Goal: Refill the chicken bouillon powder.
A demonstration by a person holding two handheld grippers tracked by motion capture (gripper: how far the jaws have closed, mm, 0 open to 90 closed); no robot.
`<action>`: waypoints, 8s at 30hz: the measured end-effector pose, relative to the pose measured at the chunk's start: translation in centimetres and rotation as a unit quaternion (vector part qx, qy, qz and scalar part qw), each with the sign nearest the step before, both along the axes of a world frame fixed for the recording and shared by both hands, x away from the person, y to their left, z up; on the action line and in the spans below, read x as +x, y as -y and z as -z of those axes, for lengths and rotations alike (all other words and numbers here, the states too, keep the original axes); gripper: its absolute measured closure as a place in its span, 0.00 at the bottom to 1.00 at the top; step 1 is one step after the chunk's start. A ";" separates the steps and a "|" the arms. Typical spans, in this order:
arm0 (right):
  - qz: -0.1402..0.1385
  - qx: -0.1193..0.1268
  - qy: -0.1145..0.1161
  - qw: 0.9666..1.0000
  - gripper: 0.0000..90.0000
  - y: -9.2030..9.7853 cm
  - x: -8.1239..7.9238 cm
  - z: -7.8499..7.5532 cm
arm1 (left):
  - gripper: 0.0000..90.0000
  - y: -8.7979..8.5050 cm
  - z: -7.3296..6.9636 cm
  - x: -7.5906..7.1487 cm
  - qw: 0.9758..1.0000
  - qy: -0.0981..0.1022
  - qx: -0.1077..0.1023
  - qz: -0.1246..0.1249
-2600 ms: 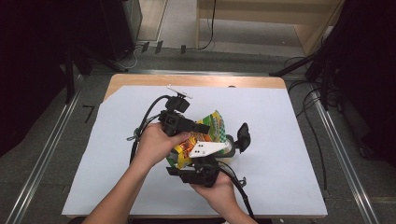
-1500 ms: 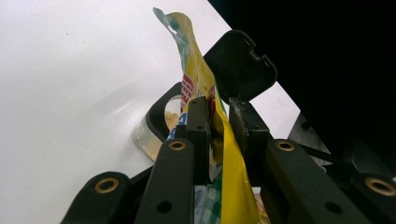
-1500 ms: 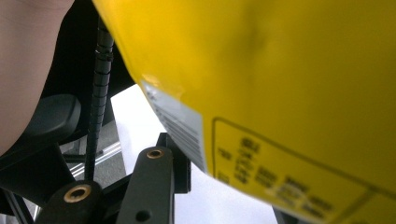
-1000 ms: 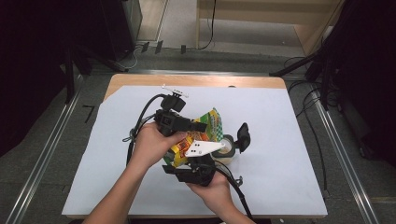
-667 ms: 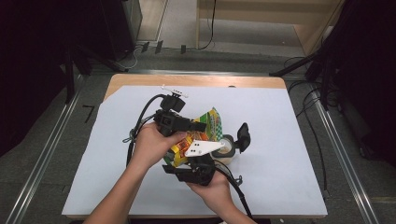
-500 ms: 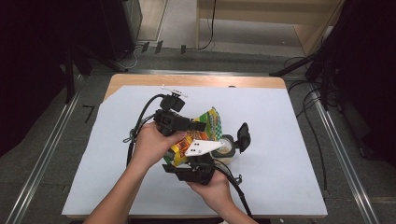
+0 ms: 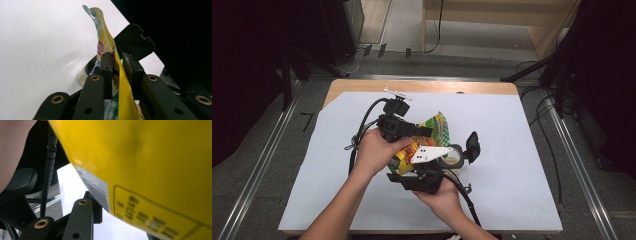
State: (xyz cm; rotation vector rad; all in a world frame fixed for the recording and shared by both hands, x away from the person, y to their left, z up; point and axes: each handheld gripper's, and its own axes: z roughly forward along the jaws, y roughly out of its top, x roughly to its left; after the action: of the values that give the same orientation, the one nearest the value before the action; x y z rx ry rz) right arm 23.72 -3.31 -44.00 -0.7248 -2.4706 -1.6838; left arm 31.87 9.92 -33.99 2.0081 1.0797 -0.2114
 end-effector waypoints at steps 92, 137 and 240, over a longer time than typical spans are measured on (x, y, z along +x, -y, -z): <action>-0.003 0.023 -0.043 0.999 0.78 1.1 0.6 0.2 | 0.87 1.4 0.3 1.0 0.999 -0.030 0.010 0.010; -0.002 0.025 -0.043 0.999 0.78 1.1 0.3 0.1 | 0.93 1.4 0.0 1.2 0.999 -0.022 0.021 0.010; 0.008 0.004 -0.035 0.999 0.77 1.2 0.2 -0.4 | 0.89 1.8 0.5 1.3 0.998 -0.051 0.011 0.018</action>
State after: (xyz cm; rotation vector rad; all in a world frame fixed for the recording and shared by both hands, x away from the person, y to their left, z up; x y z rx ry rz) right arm 23.91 -4.52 -43.63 -0.7914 -2.4158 -1.6443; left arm 33.19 8.12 -34.52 2.0559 1.1140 -0.3261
